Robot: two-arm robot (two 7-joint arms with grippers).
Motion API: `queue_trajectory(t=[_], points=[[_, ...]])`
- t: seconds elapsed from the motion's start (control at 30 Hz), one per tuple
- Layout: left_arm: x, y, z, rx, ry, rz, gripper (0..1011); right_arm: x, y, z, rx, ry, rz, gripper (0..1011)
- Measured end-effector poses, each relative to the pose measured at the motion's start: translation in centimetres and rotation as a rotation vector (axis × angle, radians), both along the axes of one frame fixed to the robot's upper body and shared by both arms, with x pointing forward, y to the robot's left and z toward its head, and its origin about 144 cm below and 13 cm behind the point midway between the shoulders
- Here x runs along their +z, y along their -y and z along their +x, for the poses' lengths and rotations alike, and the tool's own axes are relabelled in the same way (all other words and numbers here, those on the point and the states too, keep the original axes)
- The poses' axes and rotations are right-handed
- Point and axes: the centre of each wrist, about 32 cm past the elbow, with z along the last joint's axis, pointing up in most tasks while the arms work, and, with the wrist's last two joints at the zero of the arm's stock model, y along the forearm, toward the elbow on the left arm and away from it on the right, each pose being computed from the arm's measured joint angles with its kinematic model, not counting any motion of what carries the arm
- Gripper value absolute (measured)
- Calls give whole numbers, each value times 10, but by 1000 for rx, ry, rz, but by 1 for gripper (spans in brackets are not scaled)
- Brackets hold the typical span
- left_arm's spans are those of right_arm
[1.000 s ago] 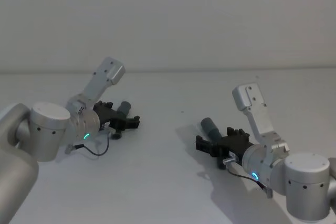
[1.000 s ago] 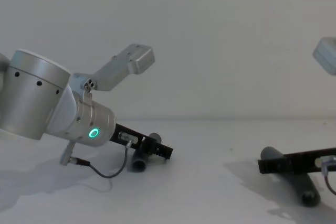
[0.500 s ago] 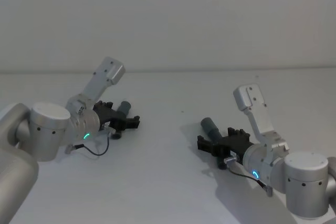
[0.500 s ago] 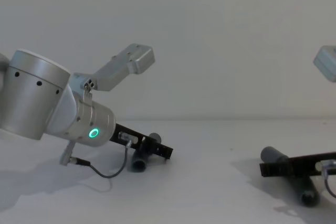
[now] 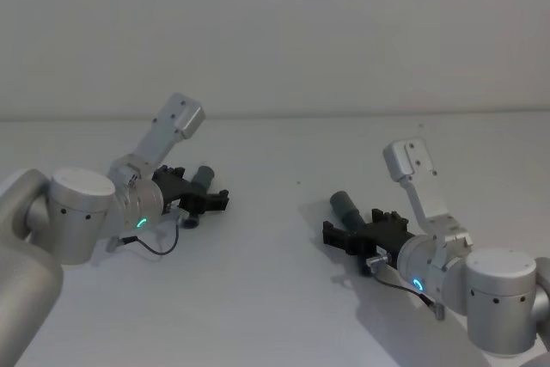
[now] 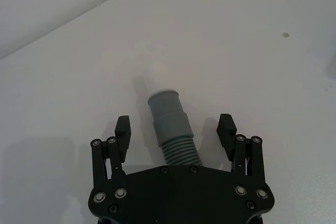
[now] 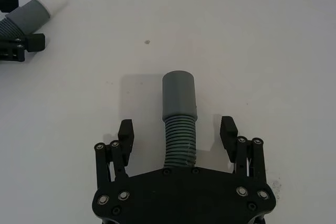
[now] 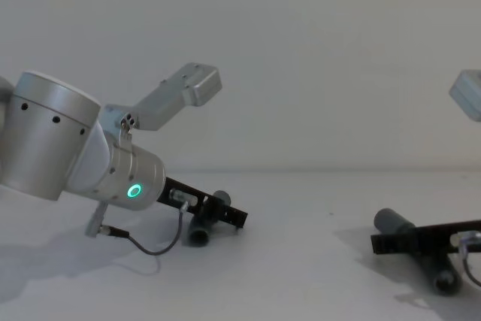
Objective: Use both hands to pick up one end of the pipe from the table, align the ends, and insert them.
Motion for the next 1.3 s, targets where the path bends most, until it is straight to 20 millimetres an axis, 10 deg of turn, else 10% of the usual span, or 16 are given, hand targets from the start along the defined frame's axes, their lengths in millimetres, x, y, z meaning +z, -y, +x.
queue_trajectory(t=[0.3, 0.87, 1.3], points=[[0, 0, 0, 0, 0, 0, 1001, -1, 1, 1, 1, -1, 5, 903], [0, 0, 0, 0, 0, 0, 1001, -2, 1, 2, 1, -1, 8, 322], [0, 0, 0, 0, 0, 0, 1001, -2, 1, 2, 1, -2, 8, 255]])
